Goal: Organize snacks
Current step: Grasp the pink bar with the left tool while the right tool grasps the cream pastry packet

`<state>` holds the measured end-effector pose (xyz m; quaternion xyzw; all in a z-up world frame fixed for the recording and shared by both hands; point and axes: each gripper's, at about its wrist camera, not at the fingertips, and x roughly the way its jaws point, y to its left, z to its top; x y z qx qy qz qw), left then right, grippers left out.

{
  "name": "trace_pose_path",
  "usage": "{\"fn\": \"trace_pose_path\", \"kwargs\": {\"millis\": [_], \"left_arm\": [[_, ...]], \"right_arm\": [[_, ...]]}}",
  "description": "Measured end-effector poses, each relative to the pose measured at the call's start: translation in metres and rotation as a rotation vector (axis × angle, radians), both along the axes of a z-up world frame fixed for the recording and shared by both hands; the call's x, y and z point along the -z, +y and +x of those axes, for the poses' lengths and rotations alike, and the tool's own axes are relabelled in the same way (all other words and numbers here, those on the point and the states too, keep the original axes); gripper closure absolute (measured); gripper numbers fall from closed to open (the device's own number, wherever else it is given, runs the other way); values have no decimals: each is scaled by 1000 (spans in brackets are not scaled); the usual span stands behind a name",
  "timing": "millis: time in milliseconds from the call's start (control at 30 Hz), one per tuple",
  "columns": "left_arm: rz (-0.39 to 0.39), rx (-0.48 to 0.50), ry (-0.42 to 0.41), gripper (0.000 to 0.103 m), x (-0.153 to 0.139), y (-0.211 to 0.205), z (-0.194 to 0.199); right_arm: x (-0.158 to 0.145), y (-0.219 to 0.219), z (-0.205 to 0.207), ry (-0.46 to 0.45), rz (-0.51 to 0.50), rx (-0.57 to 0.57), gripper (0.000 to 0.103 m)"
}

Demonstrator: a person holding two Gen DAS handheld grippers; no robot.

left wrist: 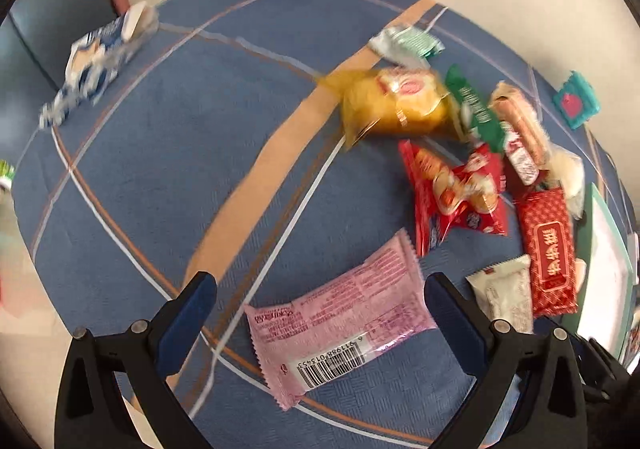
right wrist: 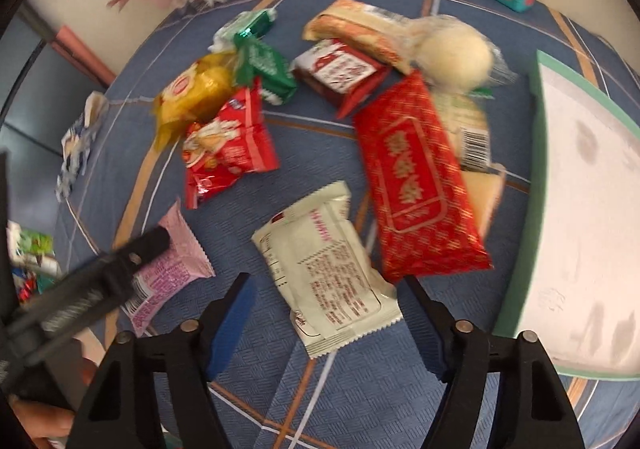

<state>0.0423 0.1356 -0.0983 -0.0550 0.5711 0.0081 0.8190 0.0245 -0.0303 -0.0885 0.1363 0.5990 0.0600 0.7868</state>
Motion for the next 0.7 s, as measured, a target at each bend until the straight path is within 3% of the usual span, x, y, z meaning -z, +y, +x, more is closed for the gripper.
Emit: {"fn": "trace_pose_path", "kwargs": {"millis": [133,267,533,700], "left_arm": [[30,97,-8,0,-19,-4,-6],[35,165,22,0,-18,-16,-10],[40,192,48,1,-19,-15,-17],[56,238,65,7,-9,-22,-16]], "right_arm": [[5,17,10,-11,-57,-43,33],[9,25,15,-16,-78,-56,35],[2,18,-14,-9,-94,-62,36],[4,8,-36,37,-97,-22,37]]}}
